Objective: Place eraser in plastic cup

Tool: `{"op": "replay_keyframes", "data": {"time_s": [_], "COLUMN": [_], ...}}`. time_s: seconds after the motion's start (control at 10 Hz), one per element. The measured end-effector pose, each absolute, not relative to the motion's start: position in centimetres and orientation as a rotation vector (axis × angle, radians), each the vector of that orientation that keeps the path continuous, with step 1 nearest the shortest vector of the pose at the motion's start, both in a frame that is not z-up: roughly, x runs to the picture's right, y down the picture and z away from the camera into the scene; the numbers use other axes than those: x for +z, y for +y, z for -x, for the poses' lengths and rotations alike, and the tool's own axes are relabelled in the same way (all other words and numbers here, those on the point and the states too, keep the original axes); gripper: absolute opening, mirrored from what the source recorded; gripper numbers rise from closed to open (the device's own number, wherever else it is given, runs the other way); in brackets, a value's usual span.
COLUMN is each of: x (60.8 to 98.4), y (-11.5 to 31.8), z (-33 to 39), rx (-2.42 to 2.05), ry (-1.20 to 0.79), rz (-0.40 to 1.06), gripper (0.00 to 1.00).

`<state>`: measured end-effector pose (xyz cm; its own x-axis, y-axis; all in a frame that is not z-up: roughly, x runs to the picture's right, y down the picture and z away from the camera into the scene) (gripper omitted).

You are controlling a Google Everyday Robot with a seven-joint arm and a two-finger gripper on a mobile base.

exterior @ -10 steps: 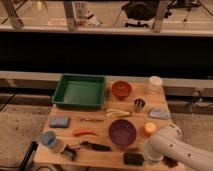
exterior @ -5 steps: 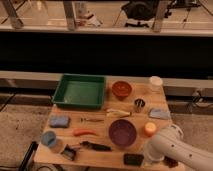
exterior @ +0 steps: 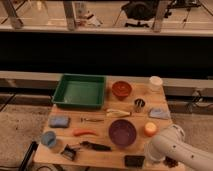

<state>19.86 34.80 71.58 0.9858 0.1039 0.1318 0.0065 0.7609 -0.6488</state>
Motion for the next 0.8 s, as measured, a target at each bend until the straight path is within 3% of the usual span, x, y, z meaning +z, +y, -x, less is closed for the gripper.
{"op": "replay_keyframes", "data": {"time_s": [0.8], "x": [66.2], "y": [27.6], "z": [-18.0], "rx": [-0.031], "ry": [-0.162], "rz": [0.574], "gripper": [0.0]}}
